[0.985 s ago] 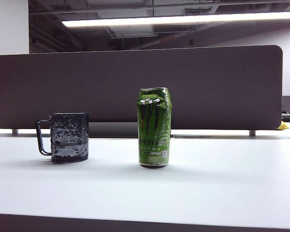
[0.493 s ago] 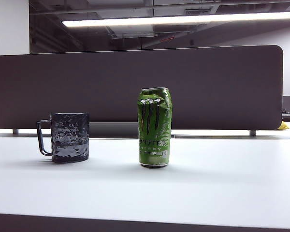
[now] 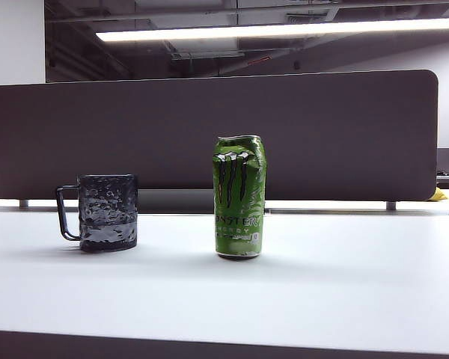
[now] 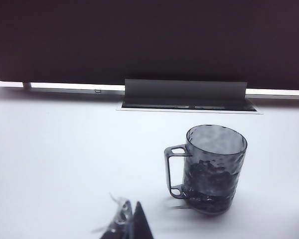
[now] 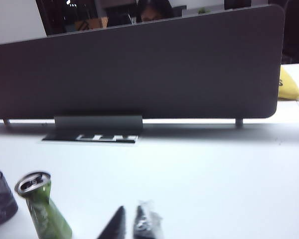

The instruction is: Pick up the metal can, pour some water into the cup, then place the can back on the table.

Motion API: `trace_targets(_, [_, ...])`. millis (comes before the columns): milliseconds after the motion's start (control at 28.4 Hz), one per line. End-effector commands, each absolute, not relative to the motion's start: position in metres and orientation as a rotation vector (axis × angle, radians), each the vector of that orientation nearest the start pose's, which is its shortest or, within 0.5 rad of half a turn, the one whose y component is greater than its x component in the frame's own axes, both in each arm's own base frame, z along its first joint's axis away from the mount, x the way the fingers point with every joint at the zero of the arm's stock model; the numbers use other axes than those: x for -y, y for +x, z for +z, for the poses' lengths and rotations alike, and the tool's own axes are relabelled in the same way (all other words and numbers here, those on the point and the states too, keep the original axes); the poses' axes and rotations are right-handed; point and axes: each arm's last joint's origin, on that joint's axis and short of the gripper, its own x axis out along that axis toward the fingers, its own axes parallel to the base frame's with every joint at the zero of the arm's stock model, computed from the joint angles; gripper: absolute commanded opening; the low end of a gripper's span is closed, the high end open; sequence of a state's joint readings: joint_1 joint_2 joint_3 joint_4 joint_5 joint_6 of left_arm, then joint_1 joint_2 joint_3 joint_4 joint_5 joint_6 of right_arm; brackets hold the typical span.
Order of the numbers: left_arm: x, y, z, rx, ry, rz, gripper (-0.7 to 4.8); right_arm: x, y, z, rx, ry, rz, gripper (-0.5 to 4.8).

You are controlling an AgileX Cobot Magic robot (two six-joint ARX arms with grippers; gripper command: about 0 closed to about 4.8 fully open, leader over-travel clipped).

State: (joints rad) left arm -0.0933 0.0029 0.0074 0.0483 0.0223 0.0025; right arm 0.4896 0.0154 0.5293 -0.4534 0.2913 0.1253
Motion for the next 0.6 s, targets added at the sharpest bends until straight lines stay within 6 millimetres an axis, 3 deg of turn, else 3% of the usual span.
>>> trace_targets(35, [0.01,0.097,0.172,0.065,-0.002,-0.114,-0.05,-0.009,0.034,0.283,0.005,0.139,0.199,0.24])
trace_targets(598, [0.01,0.097,0.172,0.065,-0.002,-0.114,-0.05,-0.006,0.034,0.272,-0.074,0.095,0.141,0.23])
